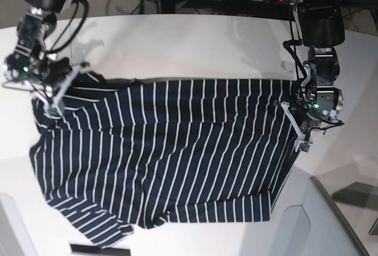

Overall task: Layout the t-shirt on the table in an organized manner, then fold the t-shirt properly
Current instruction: 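Grasp the shirt edge with both grippers and pull it apart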

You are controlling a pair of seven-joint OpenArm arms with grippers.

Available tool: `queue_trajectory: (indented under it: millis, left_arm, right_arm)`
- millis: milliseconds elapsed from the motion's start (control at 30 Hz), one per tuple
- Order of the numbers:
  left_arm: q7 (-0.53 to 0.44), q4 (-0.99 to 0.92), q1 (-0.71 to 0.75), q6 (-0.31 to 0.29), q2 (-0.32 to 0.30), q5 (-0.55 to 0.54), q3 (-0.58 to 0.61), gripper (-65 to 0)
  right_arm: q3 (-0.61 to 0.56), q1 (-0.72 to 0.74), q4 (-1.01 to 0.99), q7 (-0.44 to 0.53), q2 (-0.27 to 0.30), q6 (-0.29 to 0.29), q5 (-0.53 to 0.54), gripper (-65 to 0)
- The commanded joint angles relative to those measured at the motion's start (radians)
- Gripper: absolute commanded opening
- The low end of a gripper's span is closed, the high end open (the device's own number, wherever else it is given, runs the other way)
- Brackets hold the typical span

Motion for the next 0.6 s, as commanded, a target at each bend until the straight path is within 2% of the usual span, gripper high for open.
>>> queue_trajectory:
  millis: [0, 167, 367, 567]
  left_arm:
    - [-0.013, 0.02, -0.019, 0.007, -0.01, 0.004, -0.002, -65.0]
    - [-0.011, 0.046, -0.011, 0.007, 0.004, 0.004, -0.002, -65.0]
    - [0.01, 0.164, 0.047, 0.021, 0.039, 0.005, 0.001, -65.0]
    - [0.036, 0.177, 0.05, 0.039, 0.039, 0.005, 0.001, -65.0]
  right_arm:
    - [0.003, 0.005, 0.06, -0.003, 0.015, -0.002, 0.008, -65.0]
    - [0.004, -0.071, 0.171, -0.122, 0.015, 0.001, 0.008, -65.0]
    - [0.006, -0.176, 0.215, -0.158, 0.013, 0.001, 0.008, -65.0]
    - [0.037, -0.234, 0.293, -0.286, 0.009, 0.001, 0.01, -65.0]
